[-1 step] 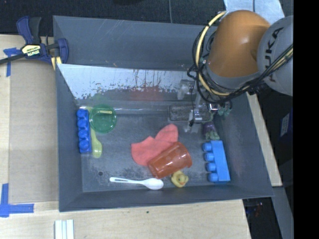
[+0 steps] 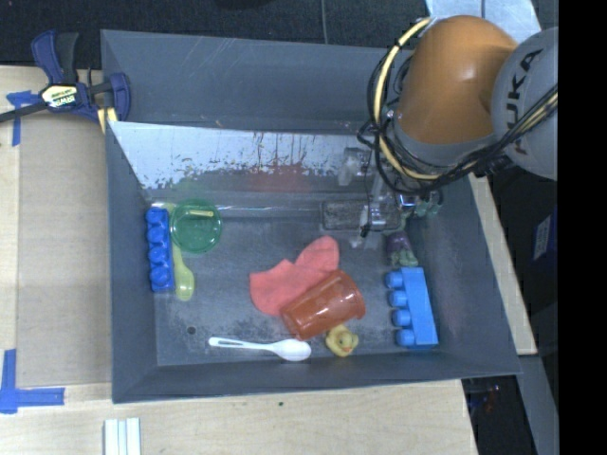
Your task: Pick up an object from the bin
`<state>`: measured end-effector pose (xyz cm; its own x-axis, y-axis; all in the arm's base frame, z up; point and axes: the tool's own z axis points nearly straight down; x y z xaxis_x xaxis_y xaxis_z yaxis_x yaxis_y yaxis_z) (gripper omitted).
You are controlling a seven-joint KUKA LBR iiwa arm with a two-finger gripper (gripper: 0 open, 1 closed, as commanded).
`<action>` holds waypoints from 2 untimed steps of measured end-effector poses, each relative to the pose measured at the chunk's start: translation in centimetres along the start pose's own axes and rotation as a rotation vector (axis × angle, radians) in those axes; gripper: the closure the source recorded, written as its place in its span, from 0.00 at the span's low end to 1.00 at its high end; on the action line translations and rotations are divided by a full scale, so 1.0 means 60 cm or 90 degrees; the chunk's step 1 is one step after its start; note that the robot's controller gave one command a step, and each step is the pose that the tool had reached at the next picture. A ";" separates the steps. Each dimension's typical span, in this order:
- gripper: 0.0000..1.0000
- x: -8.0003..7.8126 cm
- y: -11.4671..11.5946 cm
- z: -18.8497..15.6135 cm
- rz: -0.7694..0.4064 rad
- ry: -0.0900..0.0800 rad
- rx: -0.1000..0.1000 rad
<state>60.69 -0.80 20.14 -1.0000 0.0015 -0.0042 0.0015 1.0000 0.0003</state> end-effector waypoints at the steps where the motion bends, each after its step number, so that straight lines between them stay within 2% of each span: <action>1: 0.00 0.009 0.035 0.096 0.006 -0.004 0.000; 2: 0.00 0.007 0.050 0.163 0.091 -0.008 0.000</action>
Offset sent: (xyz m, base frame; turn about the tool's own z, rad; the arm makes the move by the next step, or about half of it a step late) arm -0.0042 0.0304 -0.0978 0.1426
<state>60.30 2.17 10.37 -0.9895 0.1438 -0.0161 0.1438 0.9896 0.0012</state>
